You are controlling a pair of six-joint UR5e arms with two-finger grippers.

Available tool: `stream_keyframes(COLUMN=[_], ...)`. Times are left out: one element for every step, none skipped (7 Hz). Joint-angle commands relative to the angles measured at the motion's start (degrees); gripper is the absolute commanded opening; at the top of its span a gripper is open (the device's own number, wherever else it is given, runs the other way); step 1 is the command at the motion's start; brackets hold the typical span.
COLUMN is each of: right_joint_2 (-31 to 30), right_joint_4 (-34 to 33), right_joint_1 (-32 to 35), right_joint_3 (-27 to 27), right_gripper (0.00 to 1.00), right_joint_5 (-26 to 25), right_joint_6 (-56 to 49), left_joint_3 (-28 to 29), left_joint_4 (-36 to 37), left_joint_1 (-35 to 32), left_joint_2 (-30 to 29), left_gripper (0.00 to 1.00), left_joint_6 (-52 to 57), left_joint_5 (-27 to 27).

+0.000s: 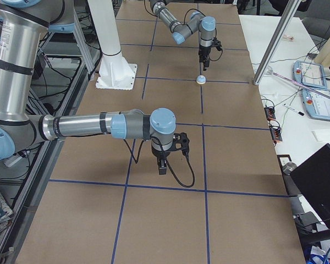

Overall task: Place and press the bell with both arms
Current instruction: 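Withdraw the left arm while the right arm swings in toward the bell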

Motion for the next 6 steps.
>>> stream_keyframes(right_joint_2=[3.14, 6.99, 9.38, 12.10, 15.69, 19.65], right_joint_4=[-0.03, -0.12, 0.05, 0.06, 0.06, 0.06], right_joint_1=[-0.50, -2.07, -7.04, -10.14, -12.87, -16.46], right_joint_3=[-0.05, -0.14, -1.27, -1.80, -2.68, -2.77], right_gripper=[1.00, 1.00, 1.00, 1.00, 1.00, 1.00], right_joint_5=[2.41, 3.90, 3.48, 3.13, 3.21, 2.78], right_joint_6=[0.23, 0.32, 0.23, 1.01, 7.11, 12.22], left_joint_3=[-22.45, -27.15, -31.03, -33.76, -36.92, -37.56], left_joint_4=[2.10, 2.19, 2.19, 2.10, 2.10, 2.10], left_joint_1=[-3.11, -5.66, -10.03, -15.21, -19.35, -24.61], left_joint_2=[19.18, 24.66, 30.98, 37.48, 44.60, 50.85], left_gripper=[1.00, 1.00, 1.00, 1.00, 1.00, 1.00], left_joint_6=[12.27, 17.64, 23.35, 32.11, 40.89, 50.64], left_joint_5=[-0.31, -2.05, -6.16, -9.07, -9.19, -9.36])
